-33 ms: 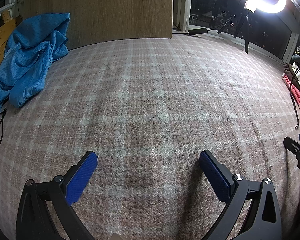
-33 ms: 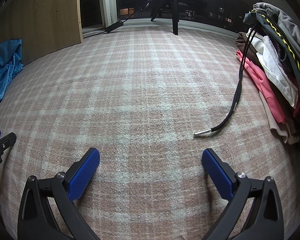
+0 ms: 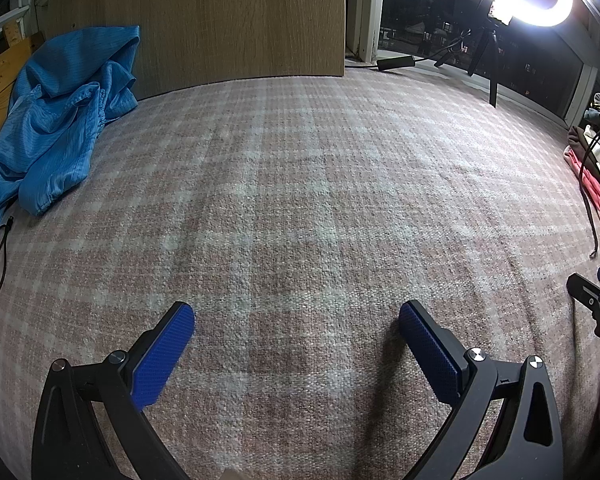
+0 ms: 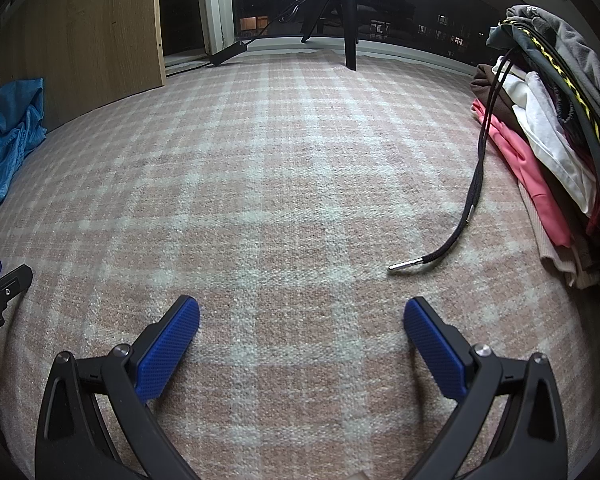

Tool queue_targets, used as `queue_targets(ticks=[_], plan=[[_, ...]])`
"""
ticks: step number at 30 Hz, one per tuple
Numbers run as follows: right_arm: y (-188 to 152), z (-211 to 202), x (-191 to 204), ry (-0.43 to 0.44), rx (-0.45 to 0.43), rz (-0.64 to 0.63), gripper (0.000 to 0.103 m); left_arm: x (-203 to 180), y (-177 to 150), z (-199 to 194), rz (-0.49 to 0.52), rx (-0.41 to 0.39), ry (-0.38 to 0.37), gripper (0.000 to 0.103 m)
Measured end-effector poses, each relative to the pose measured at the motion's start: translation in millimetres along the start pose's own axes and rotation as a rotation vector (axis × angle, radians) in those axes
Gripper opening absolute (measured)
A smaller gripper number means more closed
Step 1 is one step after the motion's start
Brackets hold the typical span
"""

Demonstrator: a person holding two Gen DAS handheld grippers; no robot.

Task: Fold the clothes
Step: 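Move both grippers open toward the crumpled blue coat by the wall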

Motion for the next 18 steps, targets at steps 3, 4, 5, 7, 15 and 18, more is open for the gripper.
queue_targets(ticks=[3,4,5,7,15,18], plan=[[0.0,0.0,0.0,0.0,-0.001,0.0,0.103,0.0,0.0,0.1,0.0,0.0,0.001,0.103],[0.0,0.0,0.1,0.0,-0.001,0.0,0.103,-0.1,0.0,0.1,0.0,0.0,0.001,0.103],[0.0,0.0,0.1,0.0,-0.001,0.0,0.103,-0.1,0.0,0.1,0.001,0.0,0.002,0.103],[0.0,0.0,0.1,0.0,0.0,0.0,0.103,-0.5,0.0,0.1,0.004,-0.001,0.006,0.103],[-0.1,0.0,-0.1,-0.001,0.0,-0.001,0.103,-2.9,-0.5,-2.6,-0.008,-0.001,0.011,0.103],[-0.1,0.0,-0.1,-0.001,0.0,-0.001,0.103,-0.7,0.2,-3.0,-0.011,0.0,0.013,0.103]])
Point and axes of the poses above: each gripper's, at about its wrist camera, not at the fingertips, and z roughly the way its jaws point, x to its left, y to its top, the point moved 7 cm from there along z, roughly the way its jaws point, and after that the axes turned 4 degrees about -z, right-handed, at the moved point
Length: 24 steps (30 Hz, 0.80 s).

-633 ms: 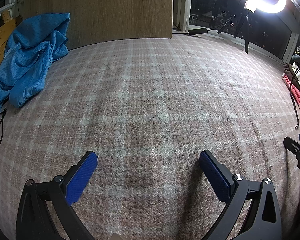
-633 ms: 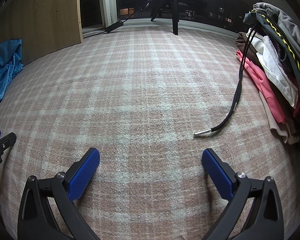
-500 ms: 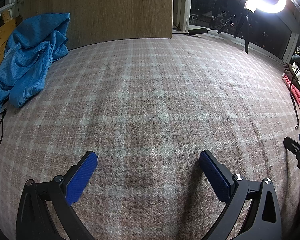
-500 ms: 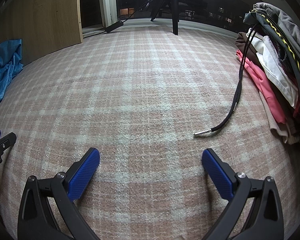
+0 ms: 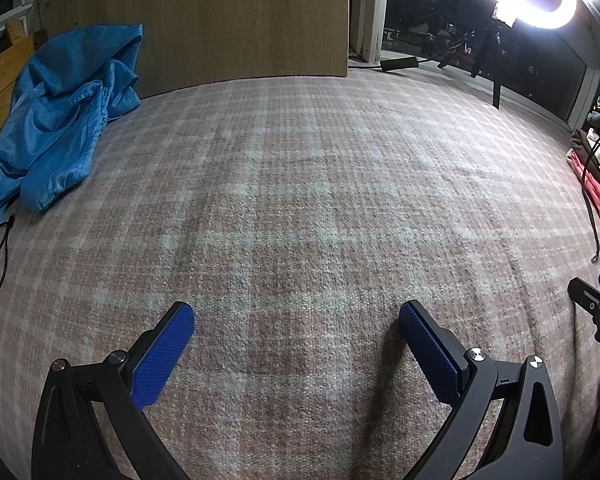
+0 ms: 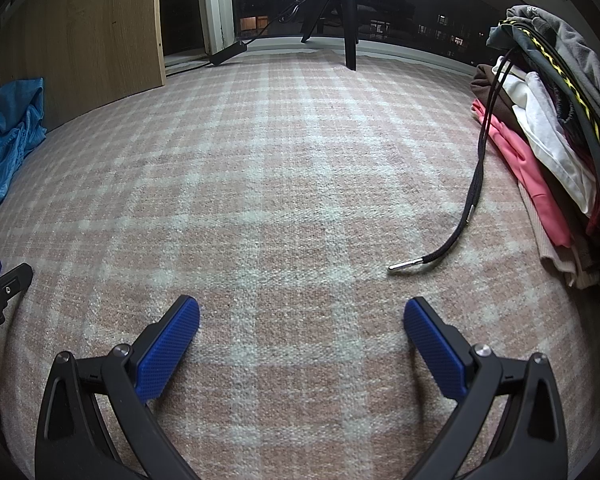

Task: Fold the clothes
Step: 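Move both grippers open toward the crumpled blue coat by the wall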

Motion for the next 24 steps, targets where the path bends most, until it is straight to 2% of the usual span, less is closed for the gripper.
queue_targets(ticks=[7,11,14,24], plan=[[3,3,-3,0.011,0.032,-0.005,0.103,4,0,-5,-0.032,0.057,0.027,0.101],[18,12,-8,0.033,0.051,-0.02,0.103,4,2,-29,-0.01,0.042,0.059,0.096],[22,9,-9,0.088,0.06,-0.01,0.103,9,4,-52,-0.035,0.031,0.06,0.095],[59,-46,-21,0.209,-0.055,0.017,0.103,47,13,-136,-0.091,-0.076,0.144,0.096]])
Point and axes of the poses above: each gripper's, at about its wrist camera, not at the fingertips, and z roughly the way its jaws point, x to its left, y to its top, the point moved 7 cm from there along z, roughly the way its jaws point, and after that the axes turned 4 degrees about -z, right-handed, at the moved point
